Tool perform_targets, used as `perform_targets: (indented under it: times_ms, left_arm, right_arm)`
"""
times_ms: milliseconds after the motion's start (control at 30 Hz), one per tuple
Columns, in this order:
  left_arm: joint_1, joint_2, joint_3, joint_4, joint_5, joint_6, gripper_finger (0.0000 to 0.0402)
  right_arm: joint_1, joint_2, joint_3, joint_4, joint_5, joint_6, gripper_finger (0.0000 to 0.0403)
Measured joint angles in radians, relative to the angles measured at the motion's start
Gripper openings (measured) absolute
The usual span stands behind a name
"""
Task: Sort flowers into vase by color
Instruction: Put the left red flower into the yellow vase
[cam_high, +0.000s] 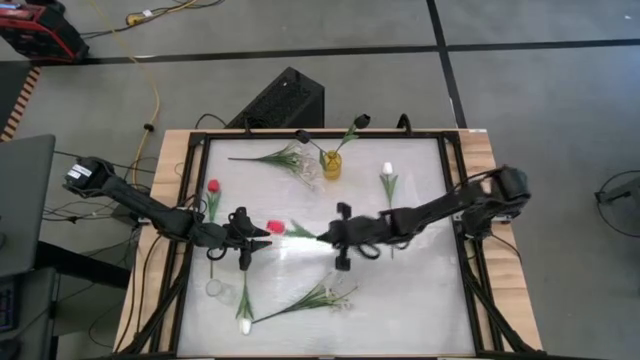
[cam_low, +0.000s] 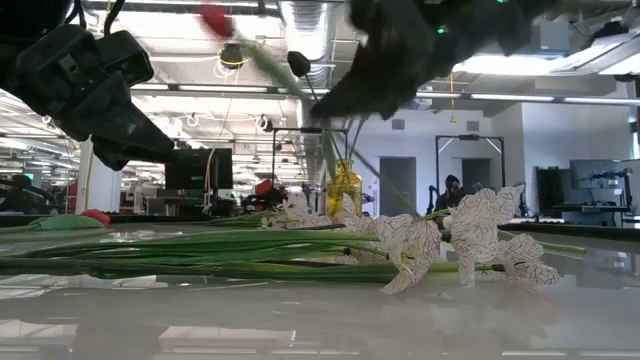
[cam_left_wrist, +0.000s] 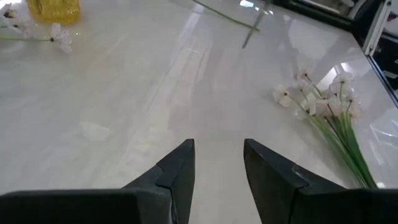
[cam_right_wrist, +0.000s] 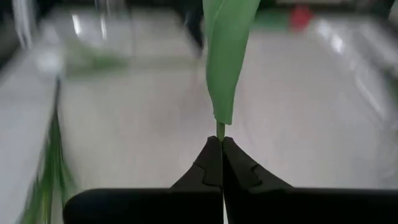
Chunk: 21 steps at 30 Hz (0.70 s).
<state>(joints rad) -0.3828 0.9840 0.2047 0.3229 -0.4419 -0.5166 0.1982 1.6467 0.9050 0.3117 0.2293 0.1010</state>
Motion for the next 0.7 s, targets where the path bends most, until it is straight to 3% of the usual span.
perform_targets:
  times_ms: [133,300,700]
  left_arm:
    - [0.000,0.000,0.000,0.001,-0.004,0.019,0.0126]
    - [0.000,0.000,0.000,0.003,-0.012,0.026,0.0126]
    - [0.000,0.000,0.000,0.004,-0.010,0.006,0.0126]
  right_arm:
    - [-0.029,-0.117,-0.150,0.367,0.037,-0.077,0.0017]
    - [-0.080,-0.171,-0.227,0.672,0.175,-0.247,0.0017]
    - [-0.323,0.005,-0.225,1.132,0.195,-0.265,0.0017]
